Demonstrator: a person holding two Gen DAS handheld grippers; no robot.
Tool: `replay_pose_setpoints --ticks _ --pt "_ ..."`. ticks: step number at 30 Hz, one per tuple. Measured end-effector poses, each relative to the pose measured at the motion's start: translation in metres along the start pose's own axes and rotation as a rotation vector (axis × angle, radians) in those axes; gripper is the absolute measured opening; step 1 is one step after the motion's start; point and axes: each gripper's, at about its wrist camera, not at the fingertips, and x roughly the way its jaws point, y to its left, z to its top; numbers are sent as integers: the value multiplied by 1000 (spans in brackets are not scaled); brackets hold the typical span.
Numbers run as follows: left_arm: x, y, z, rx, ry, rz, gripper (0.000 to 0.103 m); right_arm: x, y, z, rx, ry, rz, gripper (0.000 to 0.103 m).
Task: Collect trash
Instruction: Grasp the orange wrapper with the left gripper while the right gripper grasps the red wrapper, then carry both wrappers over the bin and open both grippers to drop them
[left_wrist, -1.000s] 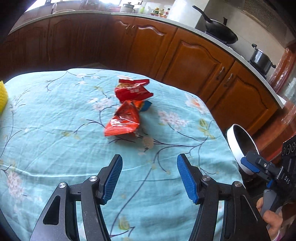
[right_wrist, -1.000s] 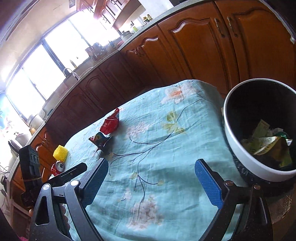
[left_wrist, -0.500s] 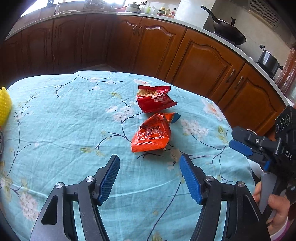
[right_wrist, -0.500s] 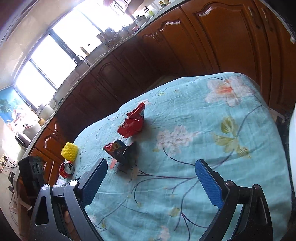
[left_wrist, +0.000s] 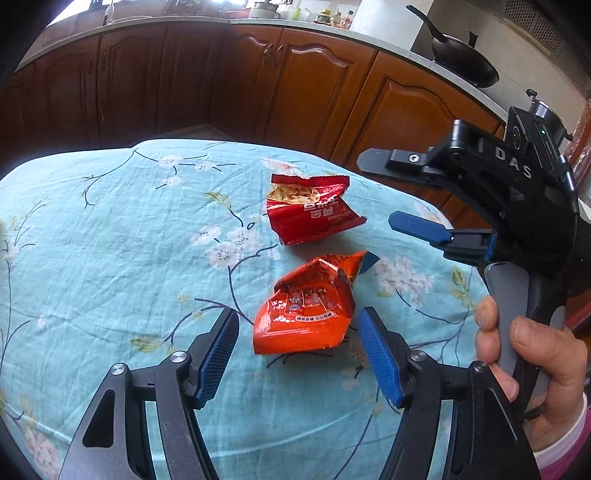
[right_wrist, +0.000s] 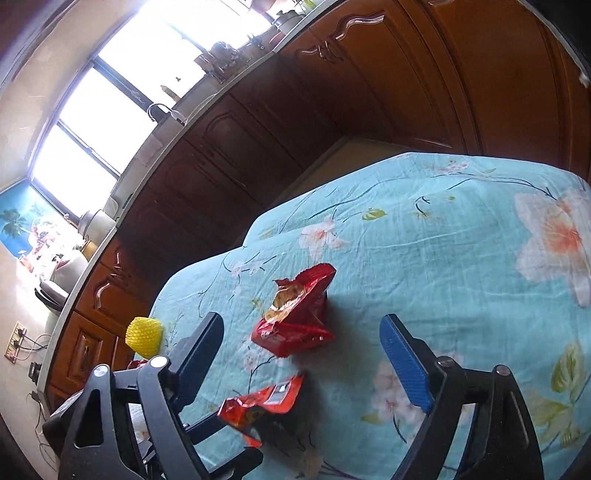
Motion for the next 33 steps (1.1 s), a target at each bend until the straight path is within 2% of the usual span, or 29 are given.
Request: replay_pose_setpoints --ticks 4,5,7,8,9,12,13,15,23,28,33 --pt "11 1 5 -13 2 -11 59 26 -3 9 31 39 2 64" --pt "13 1 6 -10 4 -9 54 30 -5 9 36 50 -1 59" --pt "16 0 6 -4 11 -12 44 37 -5 8 33 69 -14 34" --pt "16 -1 5 3 5 -19 37 40 -5 7 34 79 -17 26" --pt "15 -2 5 13 -2 -23 31 39 -6 5 37 79 -15 19" --pt "10 -11 5 54 -26 -4 15 25 -7 -2 26 55 -30 9" --pt "8 -13 5 66 -34 6 13 18 -8 -5 26 48 -24 8" --pt "5 -15 4 75 -35 1 1 2 -12 -11 32 28 -19 6" --pt "-20 -27 -8 96 -63 -36 0 -75 -32 -46 64 -79 -33 5" --pt "-34 -51 -16 130 -63 -71 0 -121 -45 -76 86 -134 -52 5" --pt "-40 -81 -25 175 -49 -107 0 -162 -52 -106 85 -197 -111 5"
